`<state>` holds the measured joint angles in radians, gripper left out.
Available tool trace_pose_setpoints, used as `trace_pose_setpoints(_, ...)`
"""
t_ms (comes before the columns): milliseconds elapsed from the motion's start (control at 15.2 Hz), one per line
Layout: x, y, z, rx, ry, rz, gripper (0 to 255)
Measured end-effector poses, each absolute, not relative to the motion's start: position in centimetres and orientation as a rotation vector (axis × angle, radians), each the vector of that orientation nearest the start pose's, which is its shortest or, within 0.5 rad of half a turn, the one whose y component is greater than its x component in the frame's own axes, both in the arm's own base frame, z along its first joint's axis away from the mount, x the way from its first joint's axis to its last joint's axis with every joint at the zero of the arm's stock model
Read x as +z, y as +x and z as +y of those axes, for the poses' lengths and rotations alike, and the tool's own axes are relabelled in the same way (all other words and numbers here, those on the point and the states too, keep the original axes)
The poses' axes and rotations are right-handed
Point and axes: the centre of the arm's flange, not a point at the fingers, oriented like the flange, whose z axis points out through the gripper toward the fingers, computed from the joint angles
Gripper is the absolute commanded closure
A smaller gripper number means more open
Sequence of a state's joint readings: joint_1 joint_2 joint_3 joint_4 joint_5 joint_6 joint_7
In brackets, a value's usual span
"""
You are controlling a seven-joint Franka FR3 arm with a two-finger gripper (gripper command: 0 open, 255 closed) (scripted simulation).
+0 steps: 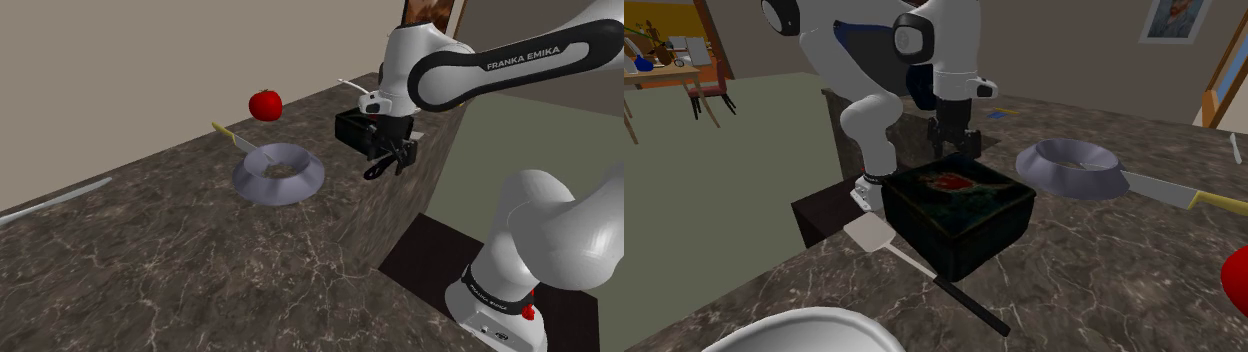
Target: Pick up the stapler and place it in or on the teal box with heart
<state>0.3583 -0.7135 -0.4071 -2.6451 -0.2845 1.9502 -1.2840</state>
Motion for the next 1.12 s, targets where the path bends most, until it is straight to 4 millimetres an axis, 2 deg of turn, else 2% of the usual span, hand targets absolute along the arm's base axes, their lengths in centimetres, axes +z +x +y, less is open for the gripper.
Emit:
trace_pose_setpoints(330,43.98,34.18,-3.38,0.011,-2.361,-2.066,0)
trace_pose_setpoints(396,43.98,34.18,-3.38,0.012,-2.361,-2.066,255)
trace_pose_setpoints(1122,44.23,34.17,-3.36,0.011,-2.362,-2.066,255)
